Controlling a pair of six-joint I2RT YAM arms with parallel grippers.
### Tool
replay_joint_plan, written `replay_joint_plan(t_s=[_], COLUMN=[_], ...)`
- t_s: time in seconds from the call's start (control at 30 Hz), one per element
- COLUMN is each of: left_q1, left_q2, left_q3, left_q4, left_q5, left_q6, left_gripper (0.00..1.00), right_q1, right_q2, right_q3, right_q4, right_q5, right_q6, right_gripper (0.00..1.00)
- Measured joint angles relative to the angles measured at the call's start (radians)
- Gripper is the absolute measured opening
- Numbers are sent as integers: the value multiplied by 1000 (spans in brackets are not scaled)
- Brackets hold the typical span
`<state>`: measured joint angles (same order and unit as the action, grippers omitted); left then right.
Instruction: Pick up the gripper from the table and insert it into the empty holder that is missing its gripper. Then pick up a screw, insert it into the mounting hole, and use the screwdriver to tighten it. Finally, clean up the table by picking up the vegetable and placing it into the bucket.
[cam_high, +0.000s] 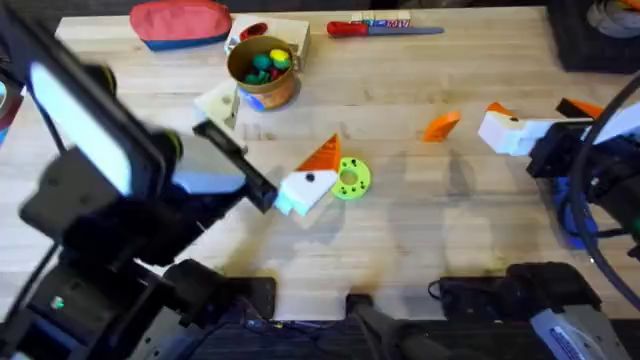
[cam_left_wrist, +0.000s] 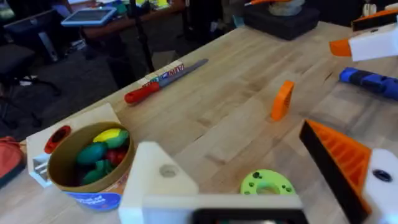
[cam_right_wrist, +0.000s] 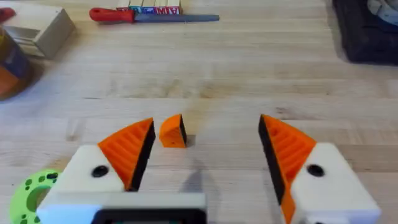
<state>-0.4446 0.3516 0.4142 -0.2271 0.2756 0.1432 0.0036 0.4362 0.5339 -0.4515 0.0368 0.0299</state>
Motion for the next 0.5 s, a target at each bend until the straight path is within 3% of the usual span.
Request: replay_joint_plan(t_s=[0.3,0.5], left_q1=[0,0], left_q2=[-317,-346], left_q3=[-251,-362], left_q4=[30,169], left_q5=[18,21], left_q6=[-1,-5], left_gripper=[987,988], right_q1=[0,0], right_q2=[0,0], right_q3=[0,0], right_q4=[0,0], right_q5=[0,0], right_q6=[0,0], right_gripper=[991,991])
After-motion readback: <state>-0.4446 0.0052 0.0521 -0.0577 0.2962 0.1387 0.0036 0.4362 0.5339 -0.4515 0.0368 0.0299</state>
